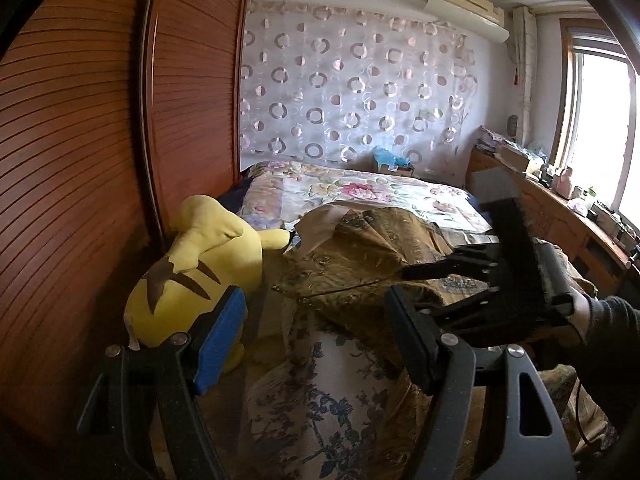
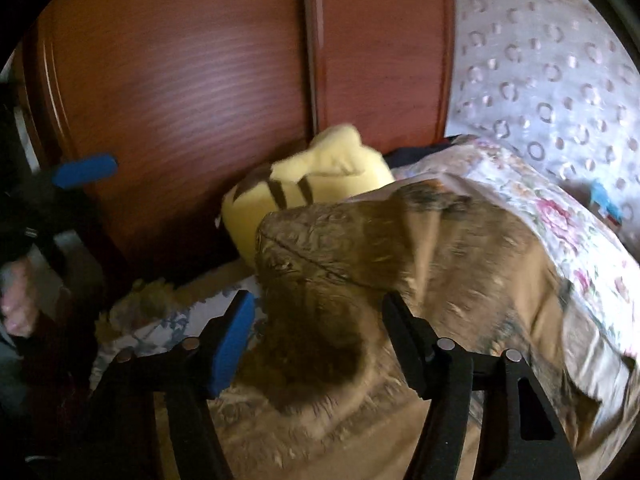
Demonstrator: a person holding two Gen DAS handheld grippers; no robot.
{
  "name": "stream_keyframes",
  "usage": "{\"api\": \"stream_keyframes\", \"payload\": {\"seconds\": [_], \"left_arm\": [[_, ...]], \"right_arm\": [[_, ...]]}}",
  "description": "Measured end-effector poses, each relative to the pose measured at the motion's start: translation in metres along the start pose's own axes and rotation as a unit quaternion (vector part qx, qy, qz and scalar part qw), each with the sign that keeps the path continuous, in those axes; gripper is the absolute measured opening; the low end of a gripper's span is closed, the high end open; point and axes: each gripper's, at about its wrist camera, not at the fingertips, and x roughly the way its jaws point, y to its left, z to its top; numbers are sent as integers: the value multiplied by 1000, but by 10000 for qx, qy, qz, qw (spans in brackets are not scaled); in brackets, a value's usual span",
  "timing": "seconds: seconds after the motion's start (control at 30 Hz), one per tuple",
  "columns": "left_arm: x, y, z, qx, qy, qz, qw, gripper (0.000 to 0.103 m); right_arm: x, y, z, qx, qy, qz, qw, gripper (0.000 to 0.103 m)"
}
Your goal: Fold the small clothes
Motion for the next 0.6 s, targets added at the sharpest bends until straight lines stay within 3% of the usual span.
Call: {"api": "stream_keyframes", "payload": {"seconds": [0.07,0.1,0.17,0.23,0.47,0.6], "left_arm": [[0,1,-1,-6,4,7,10000,73],[0,1,-1,-6,2,-2,10000,73],[0,1,-2,-3,5,-7,10000,73],[0,1,-4,19,6,-22,10000,73],[8,-8,-9,54,69,-135,9999,73],[14,-17,-12,96,133,-240,9996,73]], "right_arm": [[18,4,6,-175,232,-105,9995,59],[27,4,8,-244,398,-216,9987,50],[39,4,9,-353,588,-343,9971,32],[41,0,11,-344,539,-425,9970,6],[-7,-26,3,498,-460,-210,9975,3],[-36,-48,-21,1131,-771,-484,9894,4]]}}
